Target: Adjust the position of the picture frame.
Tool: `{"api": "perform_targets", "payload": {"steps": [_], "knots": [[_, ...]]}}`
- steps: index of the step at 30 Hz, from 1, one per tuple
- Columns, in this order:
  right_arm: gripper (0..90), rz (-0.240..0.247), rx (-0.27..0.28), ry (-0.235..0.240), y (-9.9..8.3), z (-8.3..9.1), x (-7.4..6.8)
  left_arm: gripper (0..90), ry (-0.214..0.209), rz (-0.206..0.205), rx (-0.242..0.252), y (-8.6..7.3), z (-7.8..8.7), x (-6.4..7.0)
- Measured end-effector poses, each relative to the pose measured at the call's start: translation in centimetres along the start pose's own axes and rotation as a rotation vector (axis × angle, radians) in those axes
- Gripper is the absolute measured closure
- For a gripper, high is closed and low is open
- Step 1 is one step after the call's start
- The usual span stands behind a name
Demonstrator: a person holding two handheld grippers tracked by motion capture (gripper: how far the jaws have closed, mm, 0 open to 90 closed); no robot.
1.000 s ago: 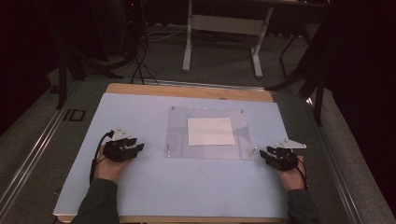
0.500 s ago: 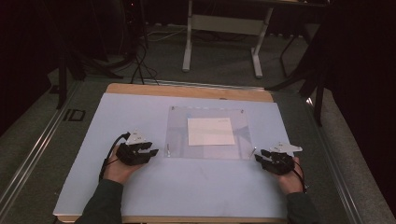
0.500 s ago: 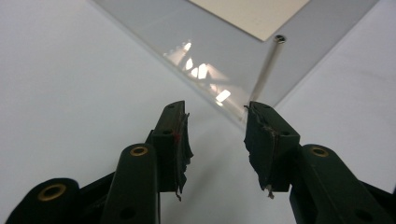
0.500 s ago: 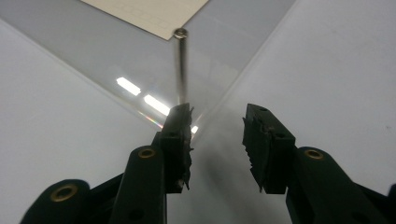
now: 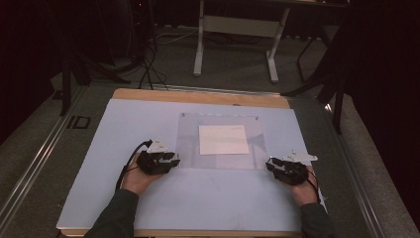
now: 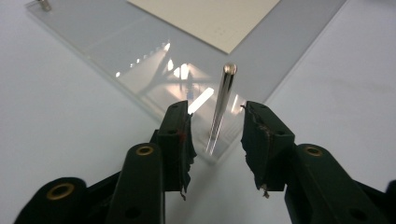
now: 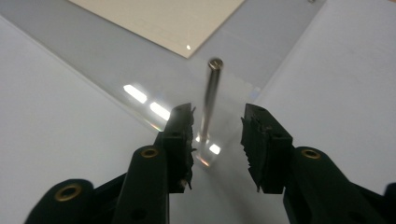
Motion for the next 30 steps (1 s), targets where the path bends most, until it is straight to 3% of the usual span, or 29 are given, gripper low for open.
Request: {"api": "perform_targets", "payload": {"steps": [7,12,15,24,27,28,30], "knots": [[67.7,-0.005,0.009,-0.018,0.7,-1.1,-0.3,68.7,-0.007,-0.034,-0.018,0.5,-2.0,0.4],[70.2,-0.019,0.003,-0.030,0.9,-1.8,-0.3,75.4,-0.019,-0.043,-0.017,0.7,-2.5,0.4],[74.1,-0.023,-0.003,-0.041,0.9,-2.0,-0.3,80.8,-0.003,-0.053,-0.024,0.7,-2.7,0.4],[82.7,-0.023,-0.001,-0.049,1.0,-2.4,-0.5,82.1,-0.013,-0.073,-0.016,0.7,-2.8,0.2],[83.2,-0.026,-0.002,-0.051,1.0,-2.4,-0.5,82.5,-0.005,-0.096,-0.011,0.8,-2.9,0.3],[83.5,-0.025,-0.002,-0.051,1.0,-2.4,-0.5,83.4,0.009,-0.127,-0.012,0.8,-2.9,0.4],[83.5,-0.025,-0.002,-0.051,1.0,-2.4,-0.5,83.6,0.012,-0.134,-0.009,0.8,-2.9,0.5]]}}
Point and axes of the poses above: each handheld gripper's, and its own axes: z roughly backward along the jaws, y roughly out of its top, x roughly to its right, the point moved 3 cm from there along -z, roughly forward along the jaws, and after that the axes turned 15 degrees about z, right-handed, at the moved point
